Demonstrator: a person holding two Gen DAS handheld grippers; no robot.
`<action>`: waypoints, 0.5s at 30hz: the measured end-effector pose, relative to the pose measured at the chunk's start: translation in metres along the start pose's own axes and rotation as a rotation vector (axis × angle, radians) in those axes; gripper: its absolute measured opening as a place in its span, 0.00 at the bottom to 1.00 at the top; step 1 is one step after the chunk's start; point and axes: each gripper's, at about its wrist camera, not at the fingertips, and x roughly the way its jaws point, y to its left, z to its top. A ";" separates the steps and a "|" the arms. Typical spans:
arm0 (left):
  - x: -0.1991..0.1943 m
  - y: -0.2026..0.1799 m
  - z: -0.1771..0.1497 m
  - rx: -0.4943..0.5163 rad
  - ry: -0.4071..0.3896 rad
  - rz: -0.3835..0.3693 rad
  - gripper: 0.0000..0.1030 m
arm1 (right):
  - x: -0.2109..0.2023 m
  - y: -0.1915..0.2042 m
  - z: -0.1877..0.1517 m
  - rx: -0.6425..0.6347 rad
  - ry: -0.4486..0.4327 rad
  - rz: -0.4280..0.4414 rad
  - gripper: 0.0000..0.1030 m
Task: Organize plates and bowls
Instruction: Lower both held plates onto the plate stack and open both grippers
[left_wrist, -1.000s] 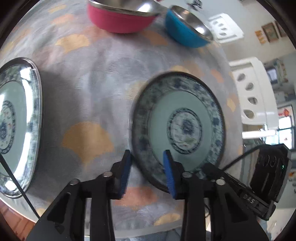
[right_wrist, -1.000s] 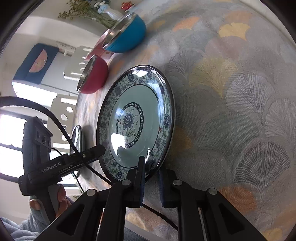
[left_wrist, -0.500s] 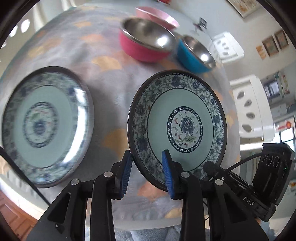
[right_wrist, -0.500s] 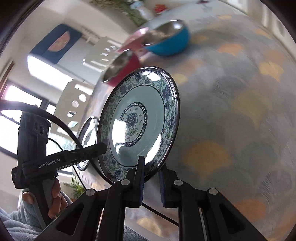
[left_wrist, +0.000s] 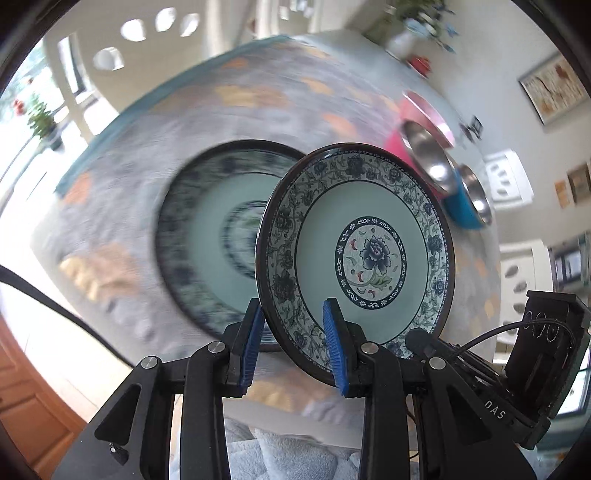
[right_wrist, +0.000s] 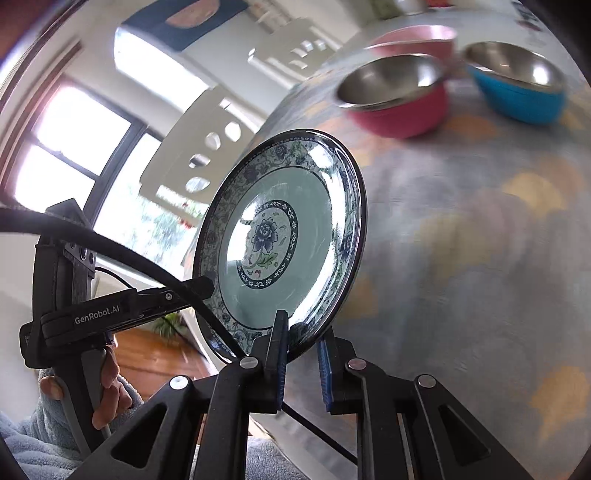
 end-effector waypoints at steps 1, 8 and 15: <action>-0.002 0.007 0.000 -0.016 -0.004 0.005 0.28 | 0.007 0.004 0.002 -0.012 0.013 0.006 0.14; -0.007 0.030 0.000 -0.077 -0.008 0.010 0.28 | 0.041 0.015 0.016 -0.031 0.073 0.020 0.16; -0.008 0.039 -0.001 -0.090 -0.001 0.011 0.28 | 0.059 0.025 0.020 -0.016 0.098 0.016 0.17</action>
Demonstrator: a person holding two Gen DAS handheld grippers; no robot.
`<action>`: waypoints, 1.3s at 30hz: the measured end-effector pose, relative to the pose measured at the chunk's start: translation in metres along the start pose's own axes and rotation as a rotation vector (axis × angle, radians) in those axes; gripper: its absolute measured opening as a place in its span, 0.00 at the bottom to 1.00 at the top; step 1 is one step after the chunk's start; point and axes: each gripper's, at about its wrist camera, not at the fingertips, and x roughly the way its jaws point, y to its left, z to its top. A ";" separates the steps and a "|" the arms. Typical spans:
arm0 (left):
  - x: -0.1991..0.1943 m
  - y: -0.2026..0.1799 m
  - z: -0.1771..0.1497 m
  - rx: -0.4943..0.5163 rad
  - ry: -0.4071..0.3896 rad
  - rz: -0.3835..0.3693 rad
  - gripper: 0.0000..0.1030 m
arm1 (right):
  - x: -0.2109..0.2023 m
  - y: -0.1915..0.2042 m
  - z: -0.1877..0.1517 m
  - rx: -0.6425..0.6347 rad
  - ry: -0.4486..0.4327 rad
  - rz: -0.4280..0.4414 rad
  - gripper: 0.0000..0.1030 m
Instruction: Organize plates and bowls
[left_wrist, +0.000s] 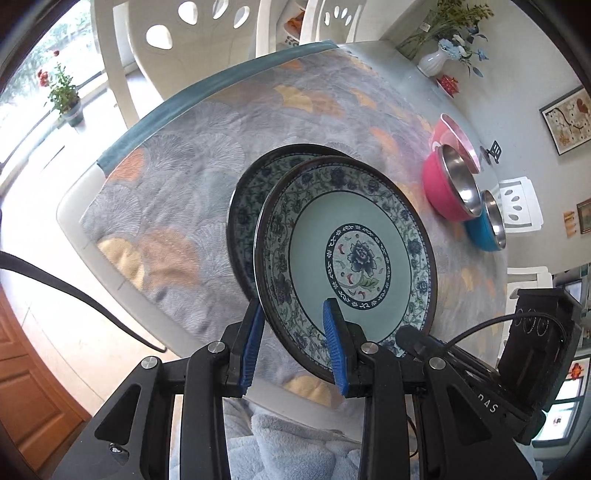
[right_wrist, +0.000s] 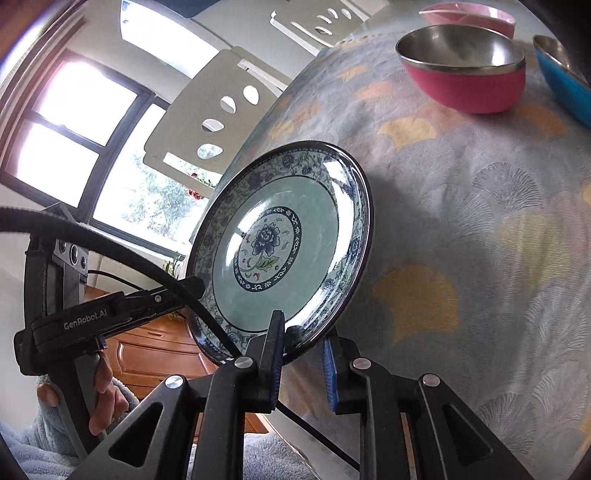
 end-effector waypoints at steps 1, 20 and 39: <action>0.000 0.002 0.000 -0.005 0.000 0.000 0.28 | 0.003 0.000 0.002 0.002 0.004 -0.002 0.17; -0.002 0.009 0.017 -0.064 -0.035 0.012 0.28 | -0.001 0.014 0.017 -0.108 0.007 -0.221 0.40; -0.016 -0.040 0.057 0.055 -0.092 0.010 0.28 | -0.077 0.006 0.056 -0.061 -0.211 -0.126 0.40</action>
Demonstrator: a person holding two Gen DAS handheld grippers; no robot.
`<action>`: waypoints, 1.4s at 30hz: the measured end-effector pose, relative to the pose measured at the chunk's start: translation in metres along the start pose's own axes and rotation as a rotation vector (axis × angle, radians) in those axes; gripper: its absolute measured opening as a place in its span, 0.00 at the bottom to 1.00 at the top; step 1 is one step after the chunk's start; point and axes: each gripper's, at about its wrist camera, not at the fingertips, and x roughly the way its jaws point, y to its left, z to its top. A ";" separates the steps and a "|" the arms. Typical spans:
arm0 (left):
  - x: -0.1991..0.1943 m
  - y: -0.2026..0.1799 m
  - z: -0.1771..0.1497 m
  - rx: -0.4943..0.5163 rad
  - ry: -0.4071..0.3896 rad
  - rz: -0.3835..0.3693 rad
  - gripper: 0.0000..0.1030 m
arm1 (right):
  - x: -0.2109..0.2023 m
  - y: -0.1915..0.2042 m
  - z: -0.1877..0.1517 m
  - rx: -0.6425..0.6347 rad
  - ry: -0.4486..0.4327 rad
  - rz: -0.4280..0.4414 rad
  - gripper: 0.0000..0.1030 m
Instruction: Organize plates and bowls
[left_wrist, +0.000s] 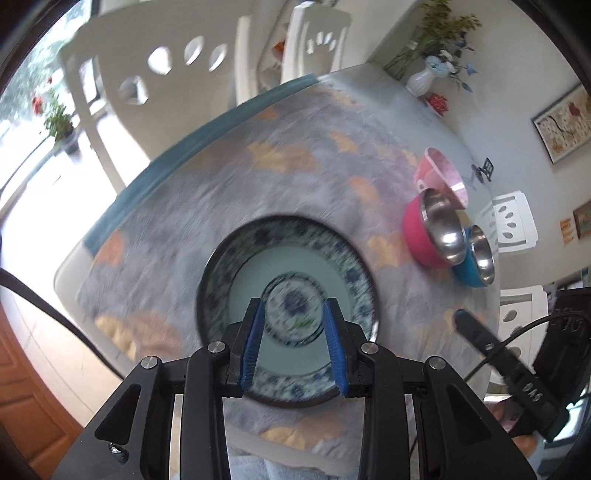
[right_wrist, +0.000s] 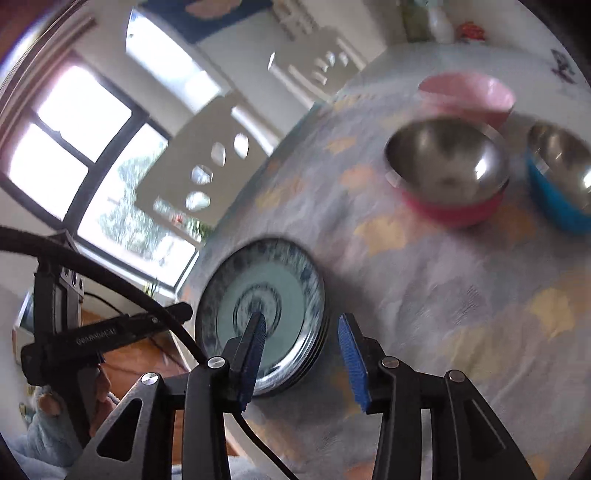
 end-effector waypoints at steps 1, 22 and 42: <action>0.000 -0.011 0.009 0.031 -0.001 0.021 0.29 | -0.009 -0.001 0.005 -0.002 -0.030 -0.009 0.40; 0.072 -0.175 0.156 0.266 0.009 -0.089 0.34 | -0.100 -0.097 0.172 0.134 -0.418 -0.197 0.40; 0.200 -0.214 0.183 0.189 0.231 -0.178 0.32 | 0.051 -0.210 0.201 0.256 -0.052 -0.206 0.39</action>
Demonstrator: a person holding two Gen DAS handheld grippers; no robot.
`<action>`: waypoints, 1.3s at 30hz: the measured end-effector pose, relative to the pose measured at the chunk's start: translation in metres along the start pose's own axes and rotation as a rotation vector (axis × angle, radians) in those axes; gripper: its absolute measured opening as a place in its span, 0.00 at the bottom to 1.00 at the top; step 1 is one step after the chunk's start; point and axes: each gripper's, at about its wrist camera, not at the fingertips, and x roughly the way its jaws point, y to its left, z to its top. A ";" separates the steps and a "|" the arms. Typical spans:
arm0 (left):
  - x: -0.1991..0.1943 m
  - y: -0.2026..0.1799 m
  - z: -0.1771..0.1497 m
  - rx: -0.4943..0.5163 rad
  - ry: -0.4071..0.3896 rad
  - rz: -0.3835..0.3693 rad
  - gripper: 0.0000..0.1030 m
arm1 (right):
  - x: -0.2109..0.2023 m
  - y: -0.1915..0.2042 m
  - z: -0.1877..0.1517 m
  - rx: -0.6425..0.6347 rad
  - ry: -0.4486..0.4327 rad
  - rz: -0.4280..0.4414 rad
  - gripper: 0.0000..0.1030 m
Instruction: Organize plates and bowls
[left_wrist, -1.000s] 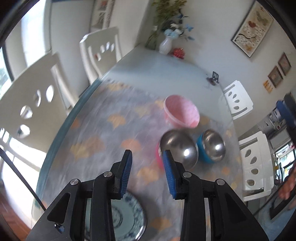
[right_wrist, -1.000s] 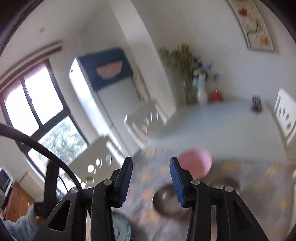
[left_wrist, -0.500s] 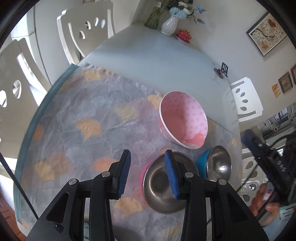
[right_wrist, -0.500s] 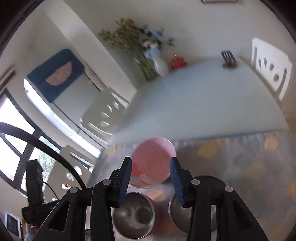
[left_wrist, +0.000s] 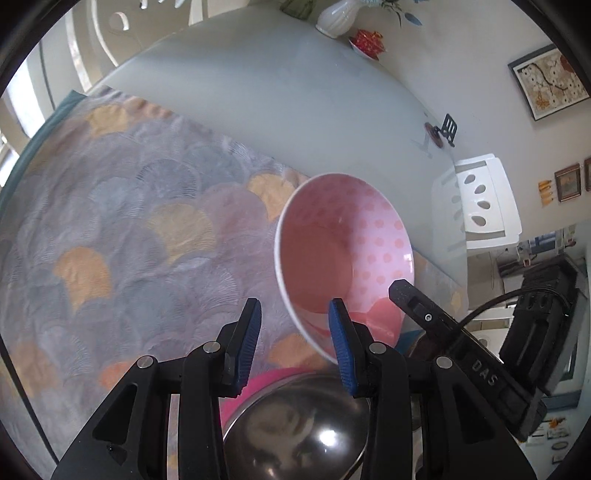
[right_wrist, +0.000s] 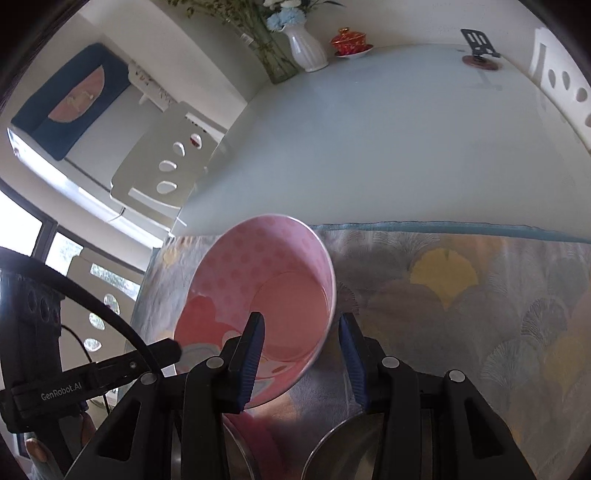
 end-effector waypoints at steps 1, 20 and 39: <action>0.005 -0.002 0.000 0.003 0.013 0.006 0.31 | 0.001 0.000 -0.001 -0.005 -0.001 0.004 0.38; -0.087 0.007 -0.039 -0.037 -0.130 -0.014 0.28 | -0.065 0.077 -0.020 -0.190 -0.183 0.078 0.15; -0.166 0.023 -0.215 -0.050 -0.183 0.038 0.35 | -0.159 0.136 -0.186 -0.263 -0.205 0.149 0.15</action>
